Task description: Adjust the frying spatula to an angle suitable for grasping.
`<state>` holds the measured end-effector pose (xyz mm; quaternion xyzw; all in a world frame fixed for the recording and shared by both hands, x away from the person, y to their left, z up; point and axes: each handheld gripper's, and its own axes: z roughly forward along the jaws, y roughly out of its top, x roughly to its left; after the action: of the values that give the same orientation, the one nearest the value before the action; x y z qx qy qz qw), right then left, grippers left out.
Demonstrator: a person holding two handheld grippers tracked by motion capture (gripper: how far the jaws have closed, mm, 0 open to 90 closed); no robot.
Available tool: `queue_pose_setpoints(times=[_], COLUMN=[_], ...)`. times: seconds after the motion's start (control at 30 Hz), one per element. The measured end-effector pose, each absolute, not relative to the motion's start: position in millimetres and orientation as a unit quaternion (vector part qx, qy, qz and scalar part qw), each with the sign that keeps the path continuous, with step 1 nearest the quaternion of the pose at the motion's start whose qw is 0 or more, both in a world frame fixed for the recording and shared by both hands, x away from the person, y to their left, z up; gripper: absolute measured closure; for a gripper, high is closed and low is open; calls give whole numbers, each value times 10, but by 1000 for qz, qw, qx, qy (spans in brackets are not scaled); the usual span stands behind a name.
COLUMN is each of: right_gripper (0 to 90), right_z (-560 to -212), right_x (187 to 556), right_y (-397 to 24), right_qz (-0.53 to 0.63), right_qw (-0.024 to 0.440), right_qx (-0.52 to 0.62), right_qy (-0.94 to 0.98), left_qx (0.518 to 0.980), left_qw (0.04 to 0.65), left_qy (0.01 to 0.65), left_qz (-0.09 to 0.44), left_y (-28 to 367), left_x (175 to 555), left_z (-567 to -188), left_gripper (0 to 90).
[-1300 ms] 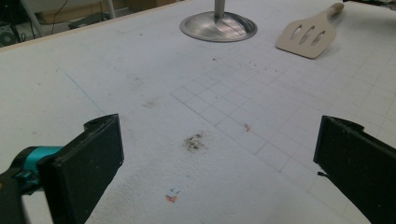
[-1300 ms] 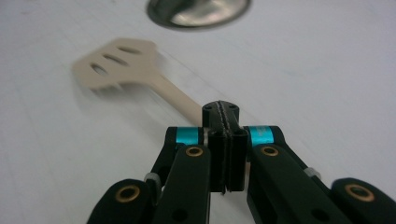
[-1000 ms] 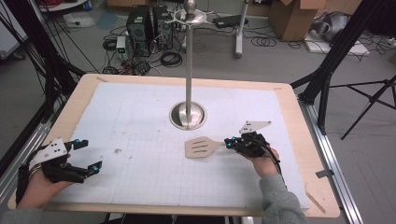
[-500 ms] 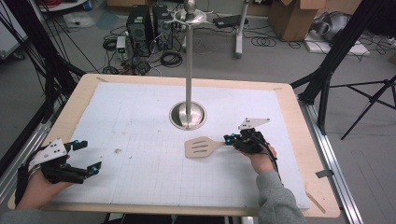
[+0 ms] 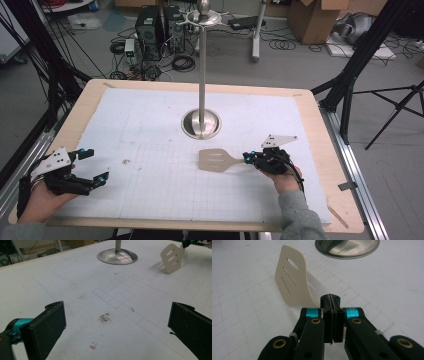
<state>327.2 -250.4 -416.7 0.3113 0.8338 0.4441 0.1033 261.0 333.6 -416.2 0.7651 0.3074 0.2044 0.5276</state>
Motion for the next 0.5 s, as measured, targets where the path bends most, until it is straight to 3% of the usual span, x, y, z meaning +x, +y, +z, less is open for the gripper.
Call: queue_pose_setpoints(times=[0.2, 0.5], right_gripper=[900, 900], right_z=[-4320, -4139], right_x=[3160, 3345], right_y=[-2455, -2415], right_qz=[371, 437], right_qw=[96, 127], right_qx=[293, 311], right_qy=[876, 834], left_qx=[765, 773], left_qw=[530, 524], left_qy=[305, 297], left_qz=[202, 196], left_y=[3304, 3231], left_x=[2660, 2683], left_z=[-4159, -4182], left_gripper=[20, 20])
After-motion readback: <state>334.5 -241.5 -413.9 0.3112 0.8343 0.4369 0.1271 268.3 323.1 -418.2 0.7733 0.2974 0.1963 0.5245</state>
